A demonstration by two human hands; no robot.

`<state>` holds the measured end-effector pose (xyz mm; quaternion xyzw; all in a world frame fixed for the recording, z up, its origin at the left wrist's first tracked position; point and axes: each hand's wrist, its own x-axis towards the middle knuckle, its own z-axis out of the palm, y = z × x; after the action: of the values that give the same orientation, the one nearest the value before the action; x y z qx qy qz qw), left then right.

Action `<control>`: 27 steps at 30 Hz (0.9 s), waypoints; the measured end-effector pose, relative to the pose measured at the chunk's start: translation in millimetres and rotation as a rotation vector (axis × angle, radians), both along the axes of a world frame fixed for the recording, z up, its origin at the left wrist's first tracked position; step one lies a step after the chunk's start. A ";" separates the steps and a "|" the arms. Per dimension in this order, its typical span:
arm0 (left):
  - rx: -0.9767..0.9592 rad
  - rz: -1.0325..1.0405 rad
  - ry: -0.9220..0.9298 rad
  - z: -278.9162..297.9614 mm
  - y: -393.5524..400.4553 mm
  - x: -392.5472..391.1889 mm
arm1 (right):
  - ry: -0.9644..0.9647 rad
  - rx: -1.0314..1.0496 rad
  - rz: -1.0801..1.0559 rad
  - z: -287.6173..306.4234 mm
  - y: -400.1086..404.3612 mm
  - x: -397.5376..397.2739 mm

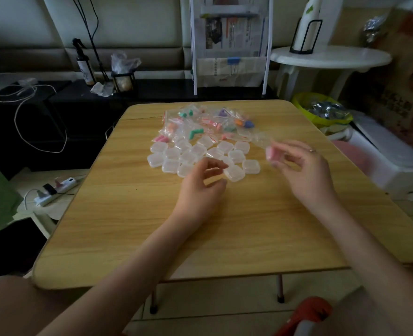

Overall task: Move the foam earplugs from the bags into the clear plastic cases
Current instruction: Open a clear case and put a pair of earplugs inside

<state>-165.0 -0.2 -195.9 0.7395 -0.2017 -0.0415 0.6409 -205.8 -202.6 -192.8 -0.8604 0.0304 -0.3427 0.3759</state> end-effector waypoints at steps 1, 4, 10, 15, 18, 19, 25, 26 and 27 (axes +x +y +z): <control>0.065 0.013 -0.078 -1.0 0.3 -1.2 | 0.076 0.011 -0.007 -1.0 -8.4 0.2; 0.244 0.086 -0.274 -5.4 1.1 1.5 | 0.207 0.063 -0.052 -10.2 -22.5 1.6; 0.458 0.125 -0.357 -6.8 3.3 4.4 | 0.258 0.059 -0.050 -18.9 -27.5 -1.8; 0.587 0.045 -0.553 -5.8 -1.4 -1.6 | 0.198 0.012 0.029 -8.7 -15.7 0.0; 0.796 -0.085 -0.698 -6.4 -6.5 -3.5 | 0.295 -0.195 0.092 1.0 -9.3 13.4; 0.841 -0.122 -0.729 -6.3 -7.7 -2.8 | 0.351 -0.287 0.103 4.4 -8.6 18.1; 0.939 -0.149 -0.805 -7.4 -0.7 17.3 | 0.560 -0.524 0.117 18.3 -6.4 30.3; 0.905 -0.136 -0.813 -8.1 0.4 19.0 | 0.545 -0.509 0.119 19.0 -6.7 30.6; 0.829 -0.124 -0.807 -8.7 0.6 19.5 | 0.512 -0.473 0.125 19.8 -7.1 30.3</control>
<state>-145.6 0.4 -204.6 0.8727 -0.4400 0.1306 0.1667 -175.5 -209.7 -173.0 -0.9819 -0.0090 -0.0896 0.1666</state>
